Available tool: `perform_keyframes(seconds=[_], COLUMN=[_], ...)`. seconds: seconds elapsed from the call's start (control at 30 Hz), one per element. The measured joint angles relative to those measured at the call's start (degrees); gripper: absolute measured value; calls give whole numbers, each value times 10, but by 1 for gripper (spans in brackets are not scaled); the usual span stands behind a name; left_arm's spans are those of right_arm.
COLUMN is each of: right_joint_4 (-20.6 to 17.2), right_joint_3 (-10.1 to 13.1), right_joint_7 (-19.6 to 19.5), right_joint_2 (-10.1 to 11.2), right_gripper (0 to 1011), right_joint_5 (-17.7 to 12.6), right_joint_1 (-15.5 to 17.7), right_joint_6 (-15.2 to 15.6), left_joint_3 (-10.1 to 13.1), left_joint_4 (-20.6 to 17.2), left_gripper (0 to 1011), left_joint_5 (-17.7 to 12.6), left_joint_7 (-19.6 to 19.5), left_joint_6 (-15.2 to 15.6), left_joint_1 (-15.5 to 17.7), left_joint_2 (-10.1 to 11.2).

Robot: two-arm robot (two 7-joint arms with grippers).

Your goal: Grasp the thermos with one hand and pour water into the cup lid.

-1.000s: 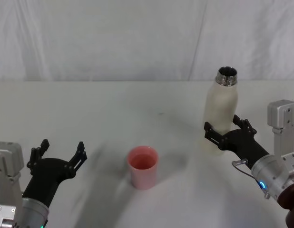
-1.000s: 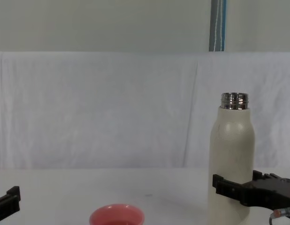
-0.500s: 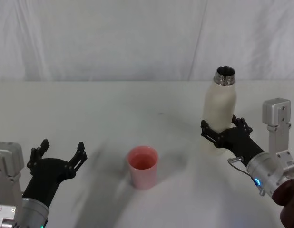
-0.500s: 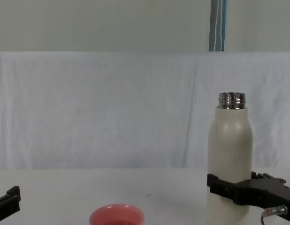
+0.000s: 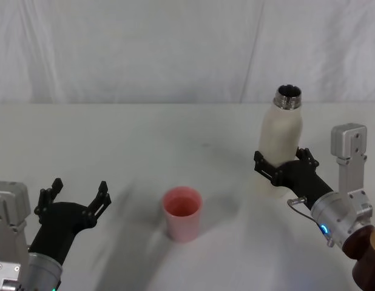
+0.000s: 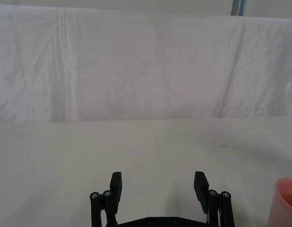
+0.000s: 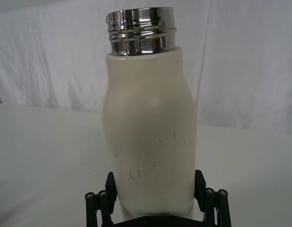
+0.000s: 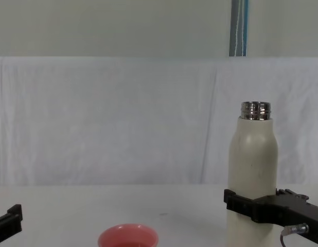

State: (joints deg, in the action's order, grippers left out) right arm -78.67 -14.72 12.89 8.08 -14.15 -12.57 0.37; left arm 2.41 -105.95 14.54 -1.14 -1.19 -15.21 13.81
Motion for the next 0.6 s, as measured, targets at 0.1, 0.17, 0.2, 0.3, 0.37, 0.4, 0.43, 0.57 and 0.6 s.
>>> perform_keyframes(seconds=[0.1,0.17,0.2,0.3,0.37,0.4,0.43,0.57,0.6], right_joint_4=[0,0,-1,-1,-1,-2,-2,-2,-2], right_joint_3=[0,0,0,0,1,1,1,1,1], right_joint_7=[0,0,0,0,0,0,0,0,0], right_joint_2=[0,0,0,1,1,1,1,1,1], right_gripper=[1000,1000,1000,979,963,959,959,957,957], right_joint_5=[0,0,0,0,0,0,0,0,0], right_joint_1=[0,0,1,1,1,1,1,1,2], right_joint_6=[0,0,0,0,0,1,1,1,1], left_joint_3=[0,0,0,0,0,0,0,0,0], left_joint_4=[0,0,0,0,0,0,0,0,0], left_gripper=[1001,1001,1001,1001,1001,1001,1001,1001,1001], left_joint_5=[0,0,0,0,0,0,0,0,0], left_joint_7=[0,0,0,0,0,0,0,0,0], left_joint_6=[0,0,0,0,0,0,0,0,0], left_joint_1=[0,0,0,0,0,0,0,0,0], left_joint_2=[0,0,0,0,0,0,0,0,0])
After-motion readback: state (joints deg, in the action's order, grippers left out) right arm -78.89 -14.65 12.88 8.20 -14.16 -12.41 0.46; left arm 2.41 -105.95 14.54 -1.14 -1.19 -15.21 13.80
